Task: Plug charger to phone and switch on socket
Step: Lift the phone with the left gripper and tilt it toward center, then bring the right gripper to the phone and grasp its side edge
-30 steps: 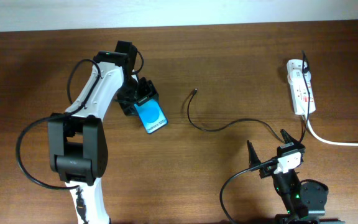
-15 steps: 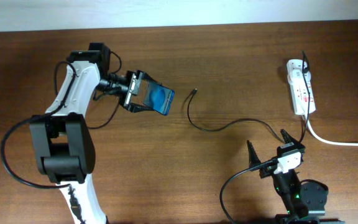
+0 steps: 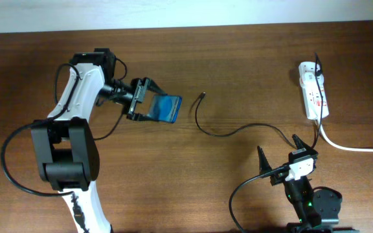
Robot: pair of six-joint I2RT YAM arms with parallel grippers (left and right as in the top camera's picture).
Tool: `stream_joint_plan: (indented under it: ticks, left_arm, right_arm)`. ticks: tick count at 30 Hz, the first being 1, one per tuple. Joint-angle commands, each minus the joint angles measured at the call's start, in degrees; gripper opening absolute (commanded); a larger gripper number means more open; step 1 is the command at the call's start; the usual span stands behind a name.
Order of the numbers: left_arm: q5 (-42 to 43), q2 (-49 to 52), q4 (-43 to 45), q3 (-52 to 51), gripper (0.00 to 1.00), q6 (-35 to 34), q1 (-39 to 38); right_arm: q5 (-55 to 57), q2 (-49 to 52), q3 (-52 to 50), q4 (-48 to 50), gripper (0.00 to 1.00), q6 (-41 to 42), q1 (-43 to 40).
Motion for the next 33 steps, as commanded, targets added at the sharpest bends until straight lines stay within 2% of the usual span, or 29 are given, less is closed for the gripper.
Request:
stream_joint_plan:
  ticks: [1,4,7,12,14,16,19,23,24,26,29,31,33]
  left_arm:
    - [-15.9,0.1,0.7,1.4,0.00,-4.5,0.3]
    - [-18.7,0.1,1.7,1.4,0.00,-4.5,0.3]
    - [-27.4,0.1,1.8,1.4,0.00,-4.5,0.3]
    - [-32.4,0.1,1.9,1.4,0.00,-2.0,0.3]
    - [-39.0,0.1,2.6,1.4,0.00,0.1,0.3]
    - [-40.2,0.1,3.3,1.4,0.00,5.6,0.3]
    - [-38.7,0.1,3.7,1.5,0.00,7.6,0.2]
    - [-31.6,0.1,3.7,3.8,0.00,8.9,0.1]
    - [-28.5,0.1,3.5,6.6,0.00,9.5,0.1]
    - [-26.8,0.1,3.3,7.9,0.00,9.5,0.1]
    - [-24.0,0.1,3.4,8.4,0.00,8.8,0.1]
    - [-22.0,0.1,3.8,8.4,0.00,7.8,0.1]
    - [-21.0,0.1,4.0,8.4,0.00,7.7,0.1]
  right_arm:
    - [-0.7,-0.3,-0.5,0.0,0.98,0.6,0.5]
    - [-0.7,-0.3,-0.5,0.0,0.98,0.6,0.5]
    - [-0.7,-0.3,-0.5,0.0,0.98,0.6,0.5]
    - [0.5,-0.3,-0.5,0.4,0.98,0.6,0.5]
    - [-5.7,-0.3,-0.5,0.5,0.98,1.5,0.5]
    - [-6.5,-0.3,-0.2,0.7,0.98,9.3,0.5]
    - [-8.6,0.5,2.7,1.0,0.99,12.3,0.5]
    - [-14.5,13.5,14.8,1.0,0.98,16.6,0.5]
    - [-20.1,26.3,24.2,-0.1,0.98,16.6,0.5]
    - [-24.2,34.4,30.6,-2.8,0.98,16.6,0.5]
    - [-31.8,48.7,43.5,-12.7,0.98,16.6,0.5]
    - [-33.8,60.0,54.6,-25.0,0.98,16.6,0.5]
    - [-34.5,65.9,59.3,-29.7,0.98,16.6,0.5]
